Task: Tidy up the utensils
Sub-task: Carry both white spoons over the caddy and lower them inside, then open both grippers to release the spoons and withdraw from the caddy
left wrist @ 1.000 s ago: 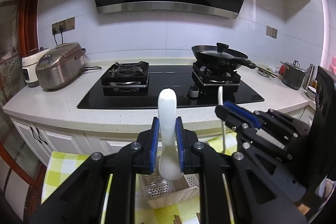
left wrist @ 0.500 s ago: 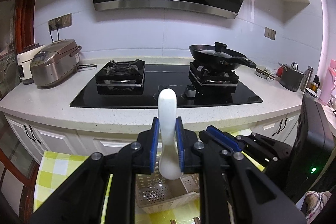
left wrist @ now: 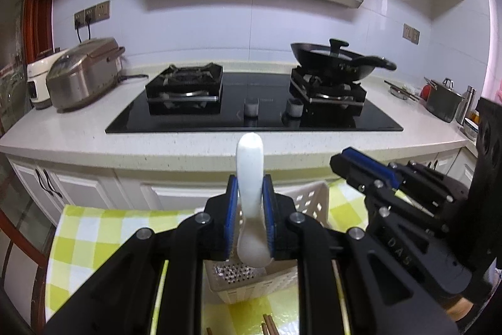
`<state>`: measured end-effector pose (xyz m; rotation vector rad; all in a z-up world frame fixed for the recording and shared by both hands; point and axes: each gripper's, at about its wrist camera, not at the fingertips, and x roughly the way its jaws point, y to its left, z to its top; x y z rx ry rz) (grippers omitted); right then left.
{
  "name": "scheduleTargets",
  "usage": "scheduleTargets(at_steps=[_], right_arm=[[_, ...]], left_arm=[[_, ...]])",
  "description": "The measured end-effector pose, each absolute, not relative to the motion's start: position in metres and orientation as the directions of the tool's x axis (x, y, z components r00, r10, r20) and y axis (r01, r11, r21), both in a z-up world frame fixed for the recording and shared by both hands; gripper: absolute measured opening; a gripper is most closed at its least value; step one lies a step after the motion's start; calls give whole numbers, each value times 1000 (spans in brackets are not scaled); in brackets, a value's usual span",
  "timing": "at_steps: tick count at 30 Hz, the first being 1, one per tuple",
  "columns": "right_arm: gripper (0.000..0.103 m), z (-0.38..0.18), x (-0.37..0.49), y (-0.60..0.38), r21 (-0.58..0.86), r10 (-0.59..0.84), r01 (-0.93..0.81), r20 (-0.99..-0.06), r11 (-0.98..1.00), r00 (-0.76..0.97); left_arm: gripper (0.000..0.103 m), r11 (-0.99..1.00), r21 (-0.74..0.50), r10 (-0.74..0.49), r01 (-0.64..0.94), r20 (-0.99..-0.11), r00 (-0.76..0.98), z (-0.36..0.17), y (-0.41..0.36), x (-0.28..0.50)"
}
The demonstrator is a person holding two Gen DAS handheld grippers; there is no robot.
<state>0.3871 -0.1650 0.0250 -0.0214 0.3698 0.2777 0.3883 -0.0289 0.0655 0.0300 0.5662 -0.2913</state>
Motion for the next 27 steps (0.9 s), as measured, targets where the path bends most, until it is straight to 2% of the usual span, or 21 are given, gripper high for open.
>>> scheduleTargets(at_steps=[5,10,11,12,13,18,19,21,23,27], right_arm=[[32,23,387,-172,38,255,-259,-359,965,898],[32,19,381,-181,52,250,-249,-369,967,895],[32,18,379,-182,55,250,-248,-371,967,894],[33,17,377,-183,57,249,-246,-372,968,894],[33,16,374,-184,58,246,-242,-373,968,894],[33,16,359,-190,69,242,-234,-381,970,892],[33,15,354,-192,74,245,-235,-384,969,890],[35,11,345,-194,86,250,-235,-393,968,885],[41,1,335,-196,101,250,-229,-417,968,874],[42,-27,314,-197,132,255,-218,-486,967,836]], left_arm=[[17,961,-55,-255,269,-546,798,54,-27,390],[19,965,-63,-246,254,-548,799,50,-20,387],[26,966,-63,-245,252,-545,802,51,-18,384],[39,966,-61,-242,249,-542,805,53,-17,383],[44,969,-54,-232,242,-536,812,54,-17,380],[47,974,-42,-210,222,-521,827,62,-13,366],[49,976,-44,-204,212,-520,830,62,-10,362],[62,982,-52,-184,184,-515,837,60,-2,350],[67,986,-57,-163,157,-521,838,53,8,337],[72,990,-60,-139,127,-552,822,31,23,313]])
